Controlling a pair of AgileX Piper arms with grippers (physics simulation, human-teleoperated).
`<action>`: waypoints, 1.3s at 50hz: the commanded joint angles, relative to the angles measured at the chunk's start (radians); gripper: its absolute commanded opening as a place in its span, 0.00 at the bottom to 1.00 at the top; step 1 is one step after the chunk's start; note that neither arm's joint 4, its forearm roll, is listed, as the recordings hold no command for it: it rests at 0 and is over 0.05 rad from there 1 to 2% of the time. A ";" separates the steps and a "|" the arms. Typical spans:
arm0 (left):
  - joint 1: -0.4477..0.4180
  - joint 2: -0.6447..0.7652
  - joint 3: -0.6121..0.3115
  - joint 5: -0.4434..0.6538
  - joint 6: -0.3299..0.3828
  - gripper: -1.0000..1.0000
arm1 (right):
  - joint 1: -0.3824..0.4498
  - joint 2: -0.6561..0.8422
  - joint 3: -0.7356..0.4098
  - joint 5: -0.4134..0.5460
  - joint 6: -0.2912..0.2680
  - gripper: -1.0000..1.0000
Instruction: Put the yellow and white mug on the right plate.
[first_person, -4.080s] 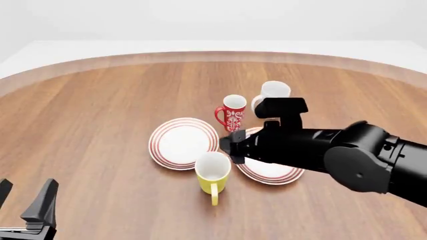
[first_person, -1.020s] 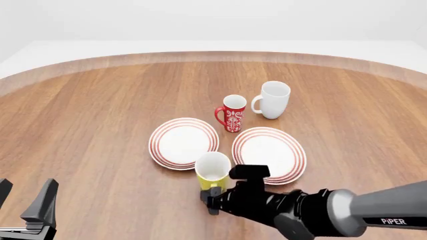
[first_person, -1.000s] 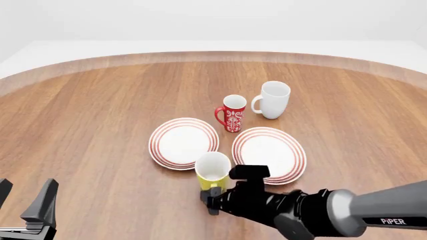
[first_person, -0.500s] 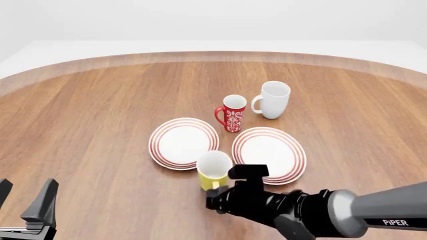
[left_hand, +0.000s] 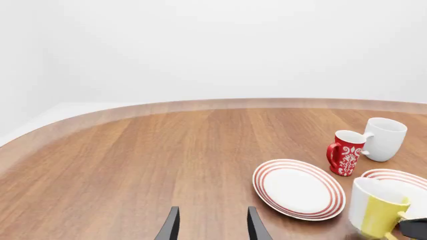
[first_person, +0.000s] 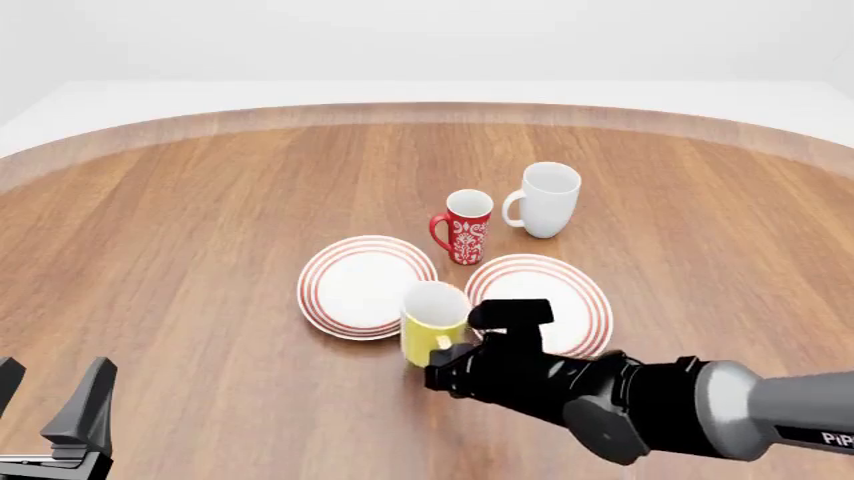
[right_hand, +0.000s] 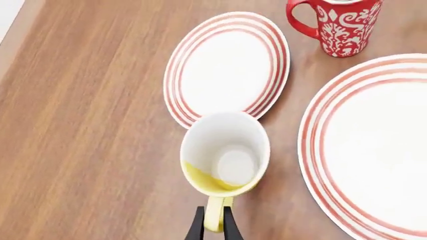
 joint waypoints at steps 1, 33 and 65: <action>0.000 0.000 0.000 0.000 0.000 1.00 | -0.026 -0.051 -0.038 0.064 -0.041 0.00; 0.000 0.000 0.000 0.000 0.000 1.00 | -0.219 -0.125 -0.061 0.143 -0.203 0.00; 0.000 0.000 0.000 0.000 0.000 1.00 | -0.359 -0.101 0.000 0.066 -0.263 0.00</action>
